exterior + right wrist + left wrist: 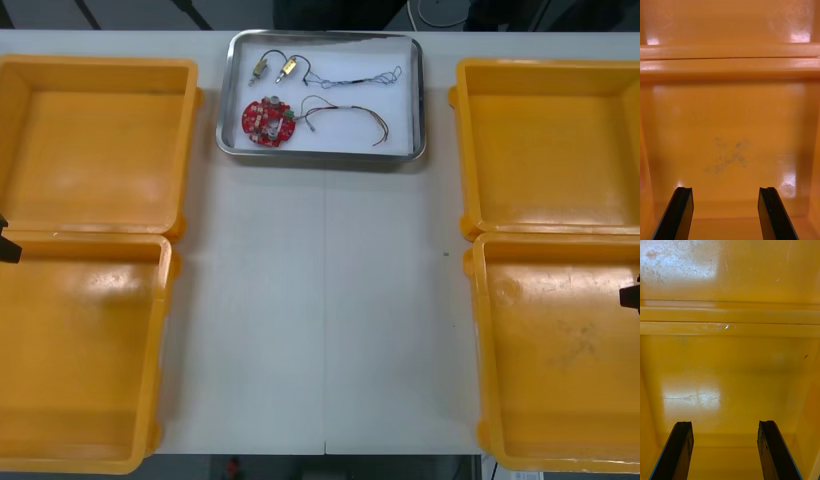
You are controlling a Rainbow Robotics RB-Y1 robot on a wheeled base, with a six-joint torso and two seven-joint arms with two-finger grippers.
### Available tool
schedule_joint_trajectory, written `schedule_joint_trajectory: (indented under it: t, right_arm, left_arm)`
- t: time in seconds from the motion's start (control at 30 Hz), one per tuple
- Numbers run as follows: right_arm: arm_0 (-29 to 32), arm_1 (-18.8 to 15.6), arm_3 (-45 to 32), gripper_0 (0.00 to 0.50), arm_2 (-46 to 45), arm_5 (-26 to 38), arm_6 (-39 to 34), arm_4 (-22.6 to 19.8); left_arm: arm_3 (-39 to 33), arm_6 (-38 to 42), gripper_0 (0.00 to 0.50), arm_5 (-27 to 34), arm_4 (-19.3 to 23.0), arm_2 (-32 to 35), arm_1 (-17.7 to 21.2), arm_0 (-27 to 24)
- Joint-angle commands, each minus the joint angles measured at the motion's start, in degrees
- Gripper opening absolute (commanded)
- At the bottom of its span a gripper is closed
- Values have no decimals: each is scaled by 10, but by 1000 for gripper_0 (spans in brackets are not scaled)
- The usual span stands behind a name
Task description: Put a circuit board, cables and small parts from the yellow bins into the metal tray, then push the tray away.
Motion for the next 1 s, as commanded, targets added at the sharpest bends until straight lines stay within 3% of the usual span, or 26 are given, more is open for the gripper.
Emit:
schedule_joint_trajectory:
  t: [0.03, 1.0]
  right_arm:
    - [18, -18, -16, 500, -20, 2, -29, -7]
    - [19, -18, -7, 500, -21, 2, -34, -14]
  left_arm:
    - [-16, -48, 500, -4, 1, 17, 25, 9]
    - [-16, -48, 500, -4, 1, 17, 25, 9]
